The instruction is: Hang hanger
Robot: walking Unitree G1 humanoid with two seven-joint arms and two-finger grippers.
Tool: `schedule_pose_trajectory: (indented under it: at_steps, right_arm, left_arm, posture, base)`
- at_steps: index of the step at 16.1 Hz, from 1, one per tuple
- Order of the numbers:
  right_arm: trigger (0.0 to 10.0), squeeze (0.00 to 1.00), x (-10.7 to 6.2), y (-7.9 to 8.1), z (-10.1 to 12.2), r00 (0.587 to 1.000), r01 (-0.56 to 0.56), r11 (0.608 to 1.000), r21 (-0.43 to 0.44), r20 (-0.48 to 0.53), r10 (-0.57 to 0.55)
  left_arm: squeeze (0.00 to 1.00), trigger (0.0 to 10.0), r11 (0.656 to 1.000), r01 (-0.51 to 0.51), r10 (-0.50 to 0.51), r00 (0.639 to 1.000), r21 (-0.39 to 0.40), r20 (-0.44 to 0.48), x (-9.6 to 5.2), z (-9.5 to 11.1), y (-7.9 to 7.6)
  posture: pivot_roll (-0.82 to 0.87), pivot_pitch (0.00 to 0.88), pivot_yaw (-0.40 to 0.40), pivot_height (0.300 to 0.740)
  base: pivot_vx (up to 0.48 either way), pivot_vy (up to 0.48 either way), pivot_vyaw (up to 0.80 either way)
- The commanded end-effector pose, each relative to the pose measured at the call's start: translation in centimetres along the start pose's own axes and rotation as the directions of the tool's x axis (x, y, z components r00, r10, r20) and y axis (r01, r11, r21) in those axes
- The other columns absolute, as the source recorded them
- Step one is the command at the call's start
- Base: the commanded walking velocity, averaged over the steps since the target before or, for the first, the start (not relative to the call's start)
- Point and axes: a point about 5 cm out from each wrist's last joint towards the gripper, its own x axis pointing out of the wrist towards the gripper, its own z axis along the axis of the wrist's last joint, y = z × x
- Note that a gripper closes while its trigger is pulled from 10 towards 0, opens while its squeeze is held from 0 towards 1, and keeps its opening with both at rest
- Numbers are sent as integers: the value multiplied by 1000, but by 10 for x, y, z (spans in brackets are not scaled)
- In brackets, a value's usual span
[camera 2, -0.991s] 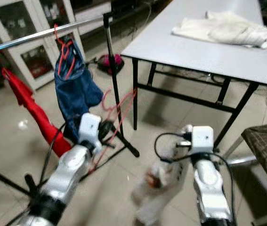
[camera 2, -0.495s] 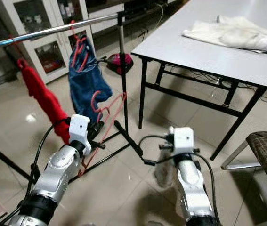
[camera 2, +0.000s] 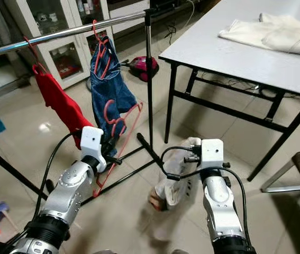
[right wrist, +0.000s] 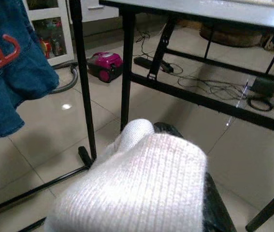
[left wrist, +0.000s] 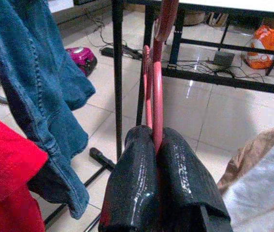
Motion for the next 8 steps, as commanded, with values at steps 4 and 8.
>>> schedule_pose_trajectory:
  at_steps: [4, 8]
  right_arm:
    - [0, 0, -4, -9, 0, 999, 48, 999, 4, 14, -48]
    - [0, 0, -3, -14, 2, 998, 60, 998, -7, 17, -60]
  left_arm:
    - [0, 10000, 1000, 21, -21, 1000, 0, -20, 5, 0, -2]
    - [0, 10000, 999, 37, -37, 999, -21, -12, 11, 3, -10]
  posture:
    - [-168, 0, 137, 740]
    - [-188, 0, 138, 740]
  base:
    - [0, 0, -800]
    - [0, 0, -400]
